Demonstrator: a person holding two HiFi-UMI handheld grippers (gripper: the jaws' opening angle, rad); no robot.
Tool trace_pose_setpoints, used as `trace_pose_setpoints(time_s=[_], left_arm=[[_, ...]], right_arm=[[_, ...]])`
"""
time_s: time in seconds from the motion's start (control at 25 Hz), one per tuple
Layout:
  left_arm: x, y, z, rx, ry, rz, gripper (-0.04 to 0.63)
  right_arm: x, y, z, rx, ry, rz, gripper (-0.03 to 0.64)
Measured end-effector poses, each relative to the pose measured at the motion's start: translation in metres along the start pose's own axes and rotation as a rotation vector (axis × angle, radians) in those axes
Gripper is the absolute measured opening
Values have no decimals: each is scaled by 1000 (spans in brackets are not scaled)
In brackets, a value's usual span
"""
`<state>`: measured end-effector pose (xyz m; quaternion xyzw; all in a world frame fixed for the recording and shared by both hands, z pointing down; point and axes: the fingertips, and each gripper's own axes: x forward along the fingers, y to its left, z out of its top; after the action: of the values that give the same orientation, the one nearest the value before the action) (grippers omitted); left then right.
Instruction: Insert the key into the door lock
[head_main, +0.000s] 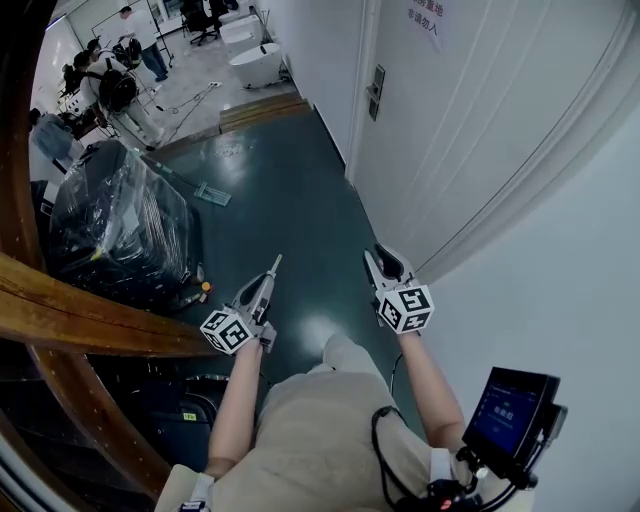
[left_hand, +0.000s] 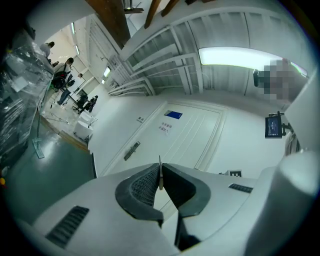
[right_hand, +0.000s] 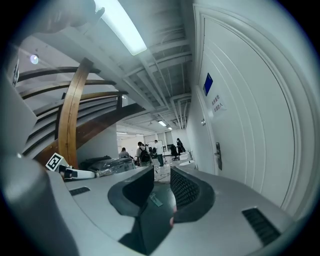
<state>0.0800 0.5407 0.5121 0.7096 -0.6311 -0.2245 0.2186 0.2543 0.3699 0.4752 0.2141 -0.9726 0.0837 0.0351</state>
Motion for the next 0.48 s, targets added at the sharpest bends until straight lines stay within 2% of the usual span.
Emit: trace_pose_setpoints(time_s=[0.12, 0.24, 0.48], left_arm=[[14, 1, 1, -11, -3, -19, 35], [30, 2, -4, -5, 21, -15, 35], [71, 15, -4, -9, 51, 5, 35]], right_arm=[[11, -9, -3, -28, 4, 7, 106], [20, -27, -21, -7, 22, 10, 106], [46, -58, -10, -50, 28, 49, 106]])
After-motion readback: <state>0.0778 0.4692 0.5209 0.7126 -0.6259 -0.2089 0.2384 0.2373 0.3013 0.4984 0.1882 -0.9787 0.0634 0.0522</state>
